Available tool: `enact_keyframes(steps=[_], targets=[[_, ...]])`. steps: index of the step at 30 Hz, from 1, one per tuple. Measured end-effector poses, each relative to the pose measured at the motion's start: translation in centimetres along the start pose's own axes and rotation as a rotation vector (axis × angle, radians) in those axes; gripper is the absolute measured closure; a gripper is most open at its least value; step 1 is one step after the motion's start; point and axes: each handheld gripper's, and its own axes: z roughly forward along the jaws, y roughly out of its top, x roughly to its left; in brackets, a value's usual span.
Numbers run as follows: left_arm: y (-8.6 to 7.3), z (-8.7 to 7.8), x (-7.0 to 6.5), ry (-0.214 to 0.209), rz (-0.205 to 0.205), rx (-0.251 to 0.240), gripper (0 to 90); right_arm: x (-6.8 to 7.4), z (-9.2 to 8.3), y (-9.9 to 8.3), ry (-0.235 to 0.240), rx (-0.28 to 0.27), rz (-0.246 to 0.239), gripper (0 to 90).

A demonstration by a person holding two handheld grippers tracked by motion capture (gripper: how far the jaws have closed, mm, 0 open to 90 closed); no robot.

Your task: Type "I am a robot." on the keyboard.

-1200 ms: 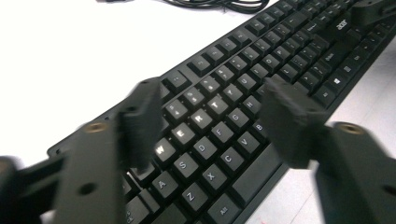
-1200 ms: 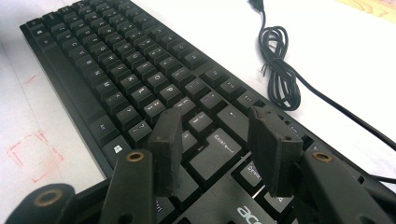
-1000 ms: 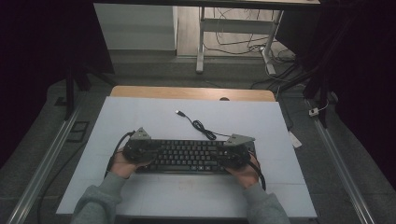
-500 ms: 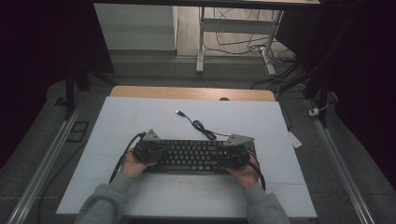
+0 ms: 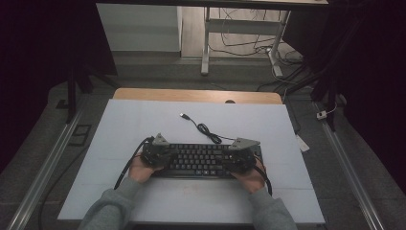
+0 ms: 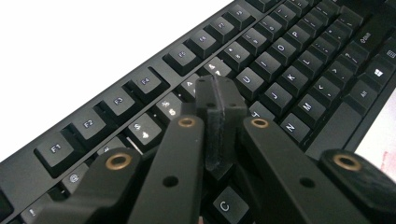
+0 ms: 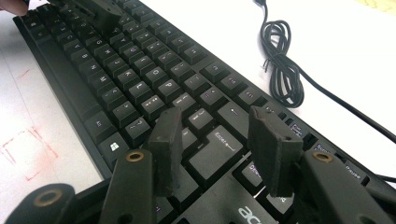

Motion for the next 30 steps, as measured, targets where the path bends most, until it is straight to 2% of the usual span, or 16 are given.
enact_keyframes(steps=[15,20,23,26,30], targets=[[-0.1,0.6,-0.1,0.014,0.0,0.011,88.7,0.0,0.0,0.0,-0.001,0.001,0.001,55.2],[-0.1,0.5,-0.1,0.016,0.0,0.004,88.7,0.0,0.0,0.0,-0.001,-0.003,0.002,55.2],[0.0,-0.1,0.1,0.012,-0.01,-0.024,88.4,0.0,0.0,0.0,0.0,-0.006,0.001,55.2],[0.1,-1.1,0.3,-0.003,-0.02,-0.059,84.6,-0.1,-0.1,0.0,-0.001,-0.009,0.001,55.2],[0.0,-2.5,0.6,-0.013,-0.037,-0.099,70.4,0.0,-0.1,0.0,0.001,-0.01,0.001,55.2]])
